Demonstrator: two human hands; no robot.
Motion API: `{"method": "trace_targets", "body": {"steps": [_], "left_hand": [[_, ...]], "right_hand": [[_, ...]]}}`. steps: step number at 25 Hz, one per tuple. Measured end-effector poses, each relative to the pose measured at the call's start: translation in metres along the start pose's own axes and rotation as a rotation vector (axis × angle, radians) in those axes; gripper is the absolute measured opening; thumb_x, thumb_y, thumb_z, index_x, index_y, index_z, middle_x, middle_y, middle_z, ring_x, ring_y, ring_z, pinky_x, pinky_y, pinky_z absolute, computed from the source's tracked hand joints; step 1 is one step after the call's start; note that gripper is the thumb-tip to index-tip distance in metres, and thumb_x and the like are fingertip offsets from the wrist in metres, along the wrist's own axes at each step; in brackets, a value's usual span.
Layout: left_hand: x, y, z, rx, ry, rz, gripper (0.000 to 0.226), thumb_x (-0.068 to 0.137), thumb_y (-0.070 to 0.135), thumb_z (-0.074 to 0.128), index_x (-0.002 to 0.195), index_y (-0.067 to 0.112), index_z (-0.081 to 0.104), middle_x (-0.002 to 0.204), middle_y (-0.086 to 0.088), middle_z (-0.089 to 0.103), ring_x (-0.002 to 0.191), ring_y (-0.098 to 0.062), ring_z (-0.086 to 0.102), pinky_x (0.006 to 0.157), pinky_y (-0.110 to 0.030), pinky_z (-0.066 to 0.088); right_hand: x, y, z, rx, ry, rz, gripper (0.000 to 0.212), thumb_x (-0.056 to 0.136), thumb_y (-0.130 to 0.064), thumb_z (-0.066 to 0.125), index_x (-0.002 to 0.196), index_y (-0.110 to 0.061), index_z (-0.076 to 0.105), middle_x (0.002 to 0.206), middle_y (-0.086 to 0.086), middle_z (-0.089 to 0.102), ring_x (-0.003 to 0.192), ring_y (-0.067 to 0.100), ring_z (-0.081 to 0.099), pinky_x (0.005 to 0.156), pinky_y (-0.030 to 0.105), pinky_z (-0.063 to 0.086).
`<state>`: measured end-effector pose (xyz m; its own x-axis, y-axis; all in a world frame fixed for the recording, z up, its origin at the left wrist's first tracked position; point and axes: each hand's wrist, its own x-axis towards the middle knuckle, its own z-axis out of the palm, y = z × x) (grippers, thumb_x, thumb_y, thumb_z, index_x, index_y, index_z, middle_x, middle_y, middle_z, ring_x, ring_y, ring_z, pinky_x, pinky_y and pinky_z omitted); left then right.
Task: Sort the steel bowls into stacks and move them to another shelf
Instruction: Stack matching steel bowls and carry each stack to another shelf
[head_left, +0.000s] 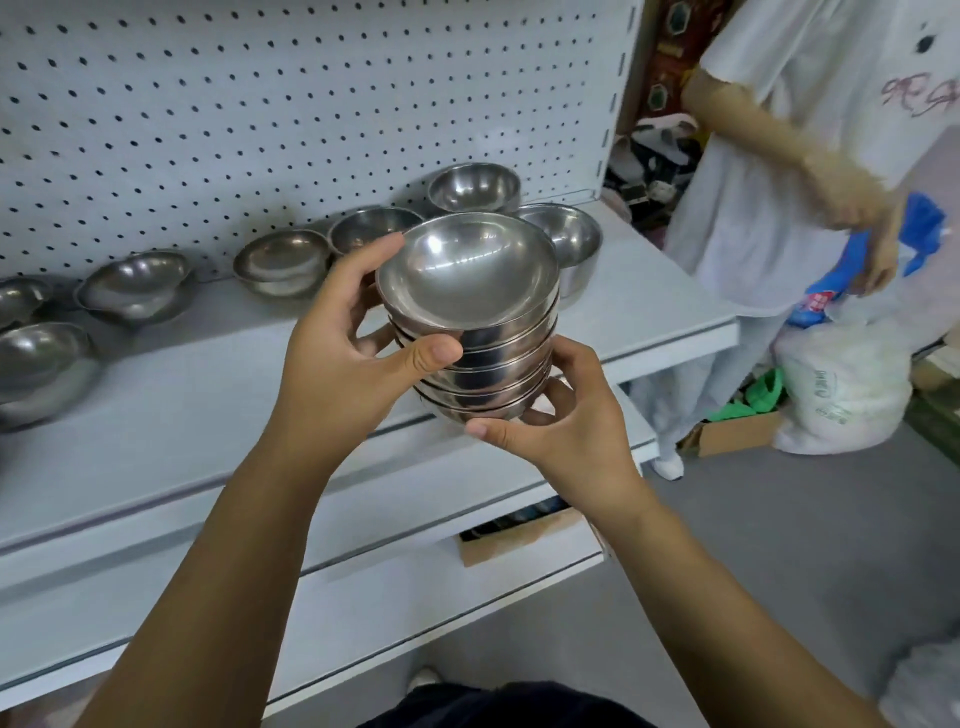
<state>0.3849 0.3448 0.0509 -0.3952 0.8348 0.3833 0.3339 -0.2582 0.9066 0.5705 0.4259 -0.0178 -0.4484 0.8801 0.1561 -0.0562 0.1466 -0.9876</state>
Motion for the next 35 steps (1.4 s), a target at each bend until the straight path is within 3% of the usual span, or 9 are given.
{"method": "trace_targets", "body": {"steps": [6,13,19,21,25,29,33,35], "left_hand": [[-0.024,0.031,0.103,-0.074,-0.164,0.025,0.102,0.06,0.046,0.095,0.148,0.022,0.049,0.149,0.005,0.056,0.14,-0.013,0.051,0.113,-0.051,0.045],[-0.055,0.052,0.244,-0.14,-0.426,0.04,0.096,0.058,0.037,0.096,0.142,0.042,0.048,0.149,0.01,0.054,0.14,-0.01,0.05,0.114,-0.044,0.046],[-0.064,0.066,0.353,-0.195,-0.723,0.024,0.12,0.057,0.029,0.1,0.153,0.048,0.03,0.149,0.009,0.054,0.14,-0.006,0.05,0.116,-0.037,0.042],[-0.061,0.072,0.389,-0.216,-0.797,0.021,0.127,0.059,0.021,0.1,0.158,0.041,0.023,0.149,0.009,0.054,0.139,-0.003,0.05,0.116,-0.031,0.042],[-0.045,0.08,0.466,-0.254,-0.936,0.058,0.13,0.059,0.016,0.097,0.161,0.03,0.018,0.154,0.006,0.049,0.141,-0.003,0.047,0.115,-0.027,0.042],[-0.014,0.079,0.548,-0.299,-1.012,0.121,0.129,0.056,0.028,0.1,0.159,0.034,0.022,0.153,0.01,0.049,0.142,-0.008,0.047,0.118,-0.044,0.041],[0.03,0.09,0.629,-0.32,-1.112,0.154,0.131,0.056,0.027,0.101,0.158,0.038,0.021,0.145,0.024,0.052,0.136,0.003,0.049,0.11,-0.025,0.045],[0.057,0.095,0.672,-0.341,-1.158,0.196,0.135,0.055,0.029,0.101,0.16,0.038,0.017,0.152,0.017,0.047,0.14,0.0,0.047,0.113,-0.029,0.043]], "right_hand": [[-0.053,-0.007,-0.104,-0.011,0.126,-0.019,0.097,0.054,-0.03,0.099,0.135,-0.022,0.047,0.136,-0.007,0.059,0.124,0.013,0.063,0.1,0.039,0.058],[-0.131,0.006,-0.236,-0.024,0.369,-0.007,0.096,0.054,-0.018,0.1,0.135,-0.016,0.048,0.135,0.001,0.063,0.125,0.018,0.064,0.101,0.049,0.056],[-0.186,0.008,-0.324,-0.04,0.603,0.006,0.098,0.054,-0.017,0.099,0.136,-0.01,0.046,0.137,0.002,0.061,0.126,0.018,0.063,0.101,0.048,0.057],[-0.195,0.007,-0.35,-0.053,0.667,0.006,0.099,0.053,-0.023,0.1,0.136,-0.013,0.047,0.136,-0.002,0.061,0.127,0.018,0.062,0.1,0.049,0.057],[-0.201,0.007,-0.407,-0.082,0.802,0.008,0.105,0.051,-0.04,0.102,0.137,-0.017,0.047,0.14,-0.004,0.059,0.131,0.019,0.06,0.1,0.051,0.056],[-0.185,0.009,-0.469,-0.084,0.928,0.008,0.106,0.049,-0.041,0.102,0.138,-0.018,0.047,0.14,-0.003,0.059,0.131,0.02,0.06,0.1,0.052,0.056],[-0.15,0.007,-0.537,-0.124,1.026,-0.047,0.104,0.051,-0.037,0.103,0.137,-0.016,0.047,0.14,0.0,0.06,0.13,0.021,0.061,0.1,0.054,0.056],[-0.128,0.004,-0.569,-0.103,1.068,-0.064,0.1,0.053,-0.028,0.102,0.136,-0.015,0.047,0.137,0.0,0.062,0.129,0.021,0.061,0.1,0.054,0.056]]}}
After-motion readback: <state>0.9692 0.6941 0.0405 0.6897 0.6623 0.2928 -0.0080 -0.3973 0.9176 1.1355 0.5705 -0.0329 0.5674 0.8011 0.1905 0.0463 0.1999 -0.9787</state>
